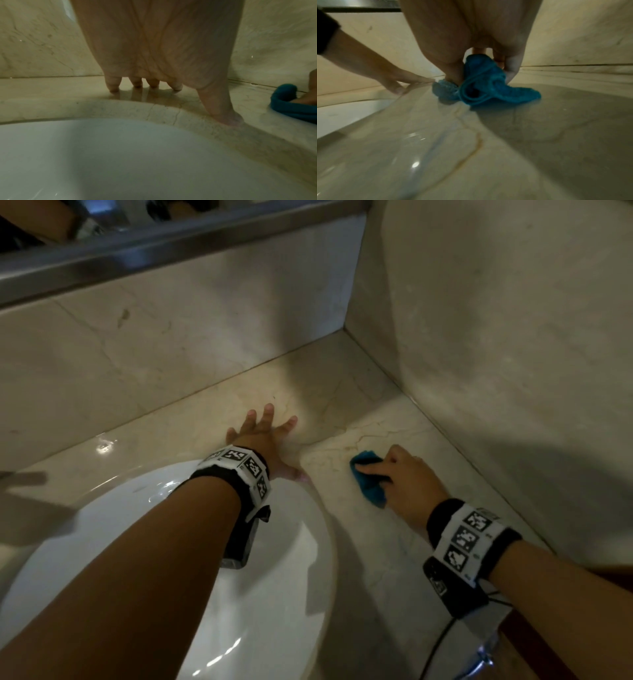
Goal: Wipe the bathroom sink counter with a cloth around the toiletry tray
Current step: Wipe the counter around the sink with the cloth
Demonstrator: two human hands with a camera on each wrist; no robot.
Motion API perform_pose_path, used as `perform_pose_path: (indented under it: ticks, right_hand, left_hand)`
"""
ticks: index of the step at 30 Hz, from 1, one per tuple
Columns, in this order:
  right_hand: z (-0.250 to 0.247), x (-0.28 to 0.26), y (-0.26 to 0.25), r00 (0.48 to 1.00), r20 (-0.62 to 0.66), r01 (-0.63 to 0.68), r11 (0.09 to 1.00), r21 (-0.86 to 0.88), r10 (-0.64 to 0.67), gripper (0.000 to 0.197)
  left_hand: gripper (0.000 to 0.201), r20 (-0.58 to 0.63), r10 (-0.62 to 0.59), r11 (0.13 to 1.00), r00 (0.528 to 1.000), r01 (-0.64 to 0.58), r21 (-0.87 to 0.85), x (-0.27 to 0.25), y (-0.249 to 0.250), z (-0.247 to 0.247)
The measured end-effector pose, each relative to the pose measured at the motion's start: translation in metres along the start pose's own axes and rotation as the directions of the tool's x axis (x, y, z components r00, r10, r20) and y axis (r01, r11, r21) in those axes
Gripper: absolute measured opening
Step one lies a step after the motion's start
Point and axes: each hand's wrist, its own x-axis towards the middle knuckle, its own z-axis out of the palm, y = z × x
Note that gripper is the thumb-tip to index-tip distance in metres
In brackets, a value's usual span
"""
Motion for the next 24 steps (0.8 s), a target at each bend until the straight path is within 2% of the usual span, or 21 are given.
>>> perform_pose_path:
  ticks: [3, 5, 8, 10, 11, 13, 16, 18, 19, 20, 22, 24]
  right_hand:
    - [-0.012, 0.009, 0.013, 0.985, -0.101, -0.143, 0.990, -0.022, 0.140, 0.045]
    - [-0.009, 0.007, 0.008, 0.979, -0.105, -0.177, 0.984, -0.028, 0.173, 0.045]
    - [0.011, -0.011, -0.017, 0.999, 0.020, -0.029, 0.999, 0.027, 0.029, 0.045]
    - [0.018, -0.021, -0.030, 0.989, 0.106, 0.112, 0.993, -0.045, -0.107, 0.045]
    - [0.018, -0.019, -0.033, 0.984, 0.126, 0.139, 0.988, -0.071, -0.129, 0.045]
    - [0.014, -0.005, -0.037, 0.989, 0.103, 0.114, 0.990, -0.077, -0.106, 0.044]
    - [0.008, 0.032, -0.039, 0.998, -0.009, 0.065, 0.995, -0.075, -0.066, 0.043]
    - [0.011, 0.052, -0.043, 0.997, -0.033, 0.073, 0.997, -0.036, -0.074, 0.035]
    - [0.012, 0.054, -0.047, 0.996, -0.025, 0.082, 0.996, -0.017, -0.083, 0.029]
    - [0.014, 0.051, -0.049, 0.993, 0.013, 0.114, 0.991, -0.072, -0.114, 0.023]
    - [0.019, 0.034, -0.047, 0.968, 0.061, 0.250, 0.954, -0.167, -0.243, 0.028]
    - [0.020, 0.015, -0.052, 0.948, 0.144, 0.300, 0.946, -0.121, -0.283, 0.021]
  left_hand:
    - [0.104, -0.015, 0.022, 1.000, 1.000, -0.022, -0.006, -0.001, -0.009, 0.004]
    - [0.103, -0.013, 0.025, 1.000, 1.000, -0.025, -0.006, -0.001, -0.010, 0.004]
    - [0.103, -0.001, 0.024, 0.999, 1.000, -0.024, 0.021, -0.001, -0.008, 0.001]
    - [0.103, 0.000, 0.031, 0.998, 1.000, -0.031, 0.049, -0.001, -0.007, -0.002]
    - [0.103, -0.003, 0.033, 0.998, 0.999, -0.033, 0.059, -0.001, -0.008, -0.002]
    - [0.102, -0.008, 0.032, 0.998, 0.999, -0.032, 0.061, 0.000, -0.009, -0.001]
    - [0.102, -0.011, 0.026, 0.999, 1.000, -0.026, 0.048, -0.001, -0.008, 0.001]
    - [0.103, -0.014, 0.026, 0.998, 1.000, -0.026, 0.049, -0.001, -0.008, 0.001]
    - [0.103, -0.013, 0.026, 0.999, 1.000, -0.026, 0.048, 0.000, -0.008, 0.001]
    - [0.104, -0.012, 0.025, 0.999, 1.000, -0.025, 0.047, 0.000, -0.008, 0.001]
    - [0.105, -0.011, 0.023, 0.999, 1.000, -0.022, 0.042, 0.000, -0.009, 0.000]
    - [0.107, -0.002, 0.021, 0.999, 1.000, -0.021, 0.032, 0.000, -0.008, -0.001]
